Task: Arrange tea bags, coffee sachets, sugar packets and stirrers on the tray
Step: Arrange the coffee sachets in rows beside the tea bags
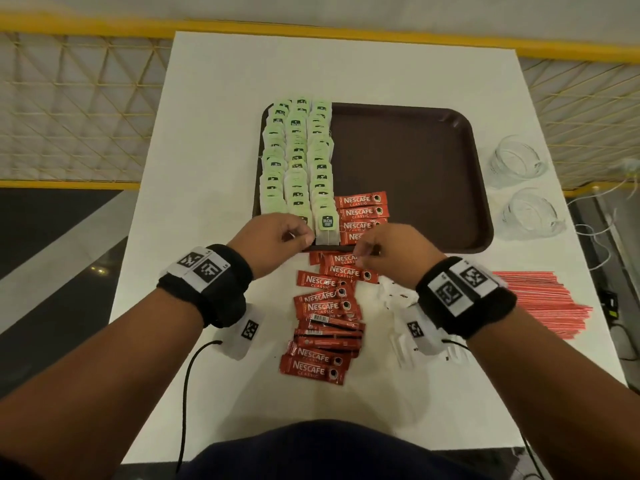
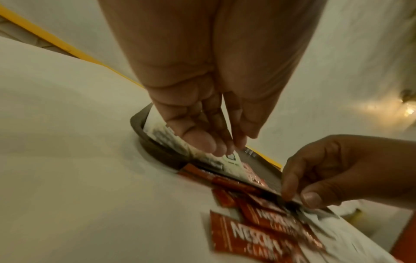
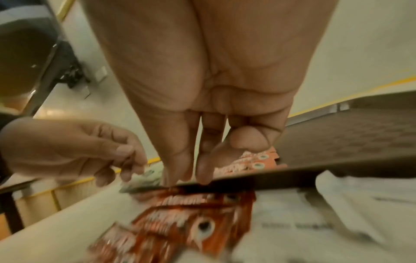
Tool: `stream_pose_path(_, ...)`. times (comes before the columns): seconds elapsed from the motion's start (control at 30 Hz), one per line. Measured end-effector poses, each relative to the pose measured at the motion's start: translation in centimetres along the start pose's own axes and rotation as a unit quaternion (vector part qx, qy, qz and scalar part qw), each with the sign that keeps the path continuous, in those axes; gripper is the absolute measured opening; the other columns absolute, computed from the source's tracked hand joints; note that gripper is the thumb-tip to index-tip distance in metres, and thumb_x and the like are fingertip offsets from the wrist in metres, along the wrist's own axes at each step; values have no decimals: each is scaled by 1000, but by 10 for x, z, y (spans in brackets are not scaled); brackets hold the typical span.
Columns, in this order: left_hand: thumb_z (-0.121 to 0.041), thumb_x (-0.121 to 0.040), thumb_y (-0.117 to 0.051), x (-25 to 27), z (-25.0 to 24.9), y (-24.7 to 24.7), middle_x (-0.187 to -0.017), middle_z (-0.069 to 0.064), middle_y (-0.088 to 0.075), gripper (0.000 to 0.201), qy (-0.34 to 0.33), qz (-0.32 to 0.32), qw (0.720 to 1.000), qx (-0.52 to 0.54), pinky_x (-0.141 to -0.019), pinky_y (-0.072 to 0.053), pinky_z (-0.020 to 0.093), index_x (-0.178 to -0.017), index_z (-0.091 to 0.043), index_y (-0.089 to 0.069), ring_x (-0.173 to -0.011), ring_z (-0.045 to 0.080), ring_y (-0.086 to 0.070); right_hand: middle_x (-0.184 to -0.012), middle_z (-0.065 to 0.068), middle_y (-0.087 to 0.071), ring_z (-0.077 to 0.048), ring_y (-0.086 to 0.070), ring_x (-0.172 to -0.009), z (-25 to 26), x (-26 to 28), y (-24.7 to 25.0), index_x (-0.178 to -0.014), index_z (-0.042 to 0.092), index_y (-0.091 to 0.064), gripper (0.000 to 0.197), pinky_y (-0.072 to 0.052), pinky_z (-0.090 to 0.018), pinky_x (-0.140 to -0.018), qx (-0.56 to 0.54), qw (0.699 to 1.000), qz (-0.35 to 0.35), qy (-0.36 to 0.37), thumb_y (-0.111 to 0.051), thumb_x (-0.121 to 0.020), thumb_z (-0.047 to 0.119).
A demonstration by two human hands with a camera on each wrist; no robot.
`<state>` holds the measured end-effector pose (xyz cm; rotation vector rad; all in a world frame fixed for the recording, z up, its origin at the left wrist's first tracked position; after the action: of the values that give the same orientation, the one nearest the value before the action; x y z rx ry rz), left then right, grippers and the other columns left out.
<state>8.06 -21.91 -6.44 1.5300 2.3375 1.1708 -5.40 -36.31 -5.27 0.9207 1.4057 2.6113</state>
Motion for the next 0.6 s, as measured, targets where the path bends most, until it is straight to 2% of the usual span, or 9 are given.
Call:
stream_pose_path(0.1, -33, -97, -56, 14, -5, -12, -106, -7, -68, 21, -31, 35, 998, -36, -89, -49, 31, -105, -20, -71, -96, 9, -60, -109, 6, -66, -15, -62, -100, 5, 6, -21, -113, 23, -68, 23, -49, -30, -91, 62, 998, -14, -4, -64, -91, 28)
stream_pose_path(0.17, -30, -99, -53, 22, -8, -18, -114, -5, -66, 22, -49, 42, 996, -67, -89, -44, 26, -112, -21, -68, -100, 8, -57, -109, 4, -66, -19, -63, -98, 5, 5, -33, -110, 24, -67, 21, -52, -37, -90, 96, 995, -38, -16, -62, -91, 27)
stream_pose_path(0.23, -26, -101, -49, 28, -7, -27, -125, -3, -62, 27, -61, 50, 991, -106, -93, -40, 24, -123, -19, -62, -111, 12, -55, -106, 1, -66, -20, -62, -95, 8, 5, -40, -106, 25, -66, 17, -54, -41, -86, 130, 989, -62, -26, -60, -91, 25)
stream_pose_path(0.3, -23, -101, -48, 32, -5, -35, -135, -1, -55, 33, -79, 55, 983, -155, -103, -38, 28, -133, -17, -55, -123, 16, -50, -106, -1, -63, -23, -60, -98, 11, 7, -44, -107, 23, -65, 17, -53, -43, -87, 153, 984, -81, -36, -58, -91, 24)
stream_pose_path(0.37, -21, -100, -48, 35, -2, -42, -142, 0, -49, 39, -89, 57, 976, -188, -109, -38, 35, -139, -17, -47, -129, 19, -46, -108, -2, -61, -24, -57, -102, 16, 9, -45, -110, 22, -64, 19, -52, -45, -89, 155, 983, -92, -37, -56, -93, 27)
stream_pose_path(0.47, -21, -99, -46, 39, 1, -48, -144, 2, -45, 43, -92, 71, 969, -218, -106, -41, 42, -141, -17, -43, -129, 22, -44, -108, -3, -58, -25, -54, -105, 25, 12, -48, -108, 21, -64, 18, -50, -45, -91, 165, 981, -98, -27, -57, -93, 27)
stream_pose_path(0.6, -22, -99, -44, 42, 7, -50, -134, 6, -50, 40, -85, 74, 968, -224, -103, -43, 44, -139, -15, -43, -123, 25, -47, -110, -3, -55, -23, -49, -107, 33, 18, -54, -109, 22, -64, 18, -48, -42, -93, 162, 982, -90, -24, -59, -92, 26)
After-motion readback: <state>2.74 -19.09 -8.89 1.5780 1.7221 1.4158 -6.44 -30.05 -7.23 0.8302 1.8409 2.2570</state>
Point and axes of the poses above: each hand's wrist, its own x-axis away from the middle knuckle, its own y-axis out of the back of the hand, z = x × y, the point moved 6 cm from there along -x, towards the middle knuckle
